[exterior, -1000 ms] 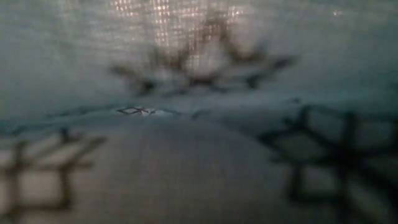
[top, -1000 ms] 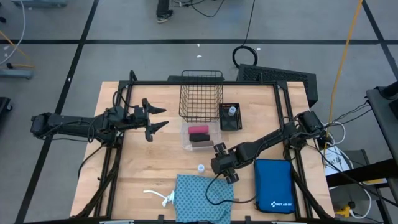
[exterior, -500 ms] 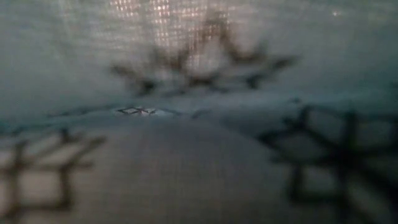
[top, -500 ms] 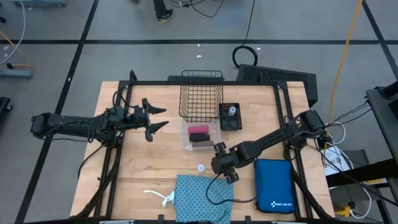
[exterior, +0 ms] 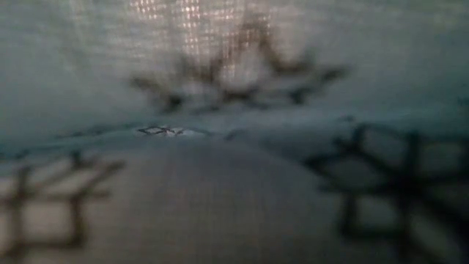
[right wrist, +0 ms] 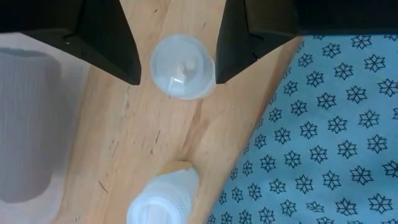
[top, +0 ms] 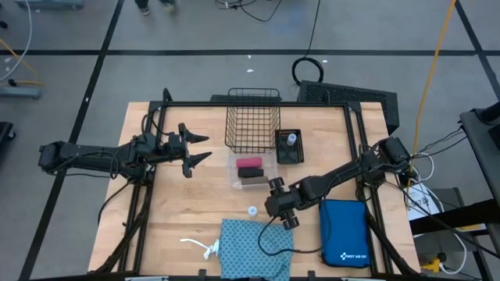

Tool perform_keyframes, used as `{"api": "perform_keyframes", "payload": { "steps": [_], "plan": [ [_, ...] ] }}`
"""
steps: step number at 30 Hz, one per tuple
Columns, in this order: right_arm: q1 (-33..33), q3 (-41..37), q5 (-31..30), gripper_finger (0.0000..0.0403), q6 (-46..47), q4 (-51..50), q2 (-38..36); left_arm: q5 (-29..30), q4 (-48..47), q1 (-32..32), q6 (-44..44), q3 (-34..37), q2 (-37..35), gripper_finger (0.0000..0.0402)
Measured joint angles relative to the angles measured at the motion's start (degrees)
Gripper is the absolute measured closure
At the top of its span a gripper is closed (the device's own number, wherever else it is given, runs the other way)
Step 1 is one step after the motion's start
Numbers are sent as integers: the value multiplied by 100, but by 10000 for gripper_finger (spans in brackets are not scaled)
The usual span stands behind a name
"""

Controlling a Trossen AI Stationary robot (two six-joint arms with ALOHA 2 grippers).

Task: Pick & Place Medicine items
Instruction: Put the right transparent medicine bottle into the black bin

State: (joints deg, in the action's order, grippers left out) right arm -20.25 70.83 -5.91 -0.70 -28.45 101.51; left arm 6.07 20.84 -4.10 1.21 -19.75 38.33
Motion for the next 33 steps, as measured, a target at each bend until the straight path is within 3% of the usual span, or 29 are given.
{"api": "perform_keyframes", "payload": {
  "steps": [33],
  "plan": [
    [0,0,2,207,-12,96,9,1,0,0,0,0,-1,133]
  ]
}}
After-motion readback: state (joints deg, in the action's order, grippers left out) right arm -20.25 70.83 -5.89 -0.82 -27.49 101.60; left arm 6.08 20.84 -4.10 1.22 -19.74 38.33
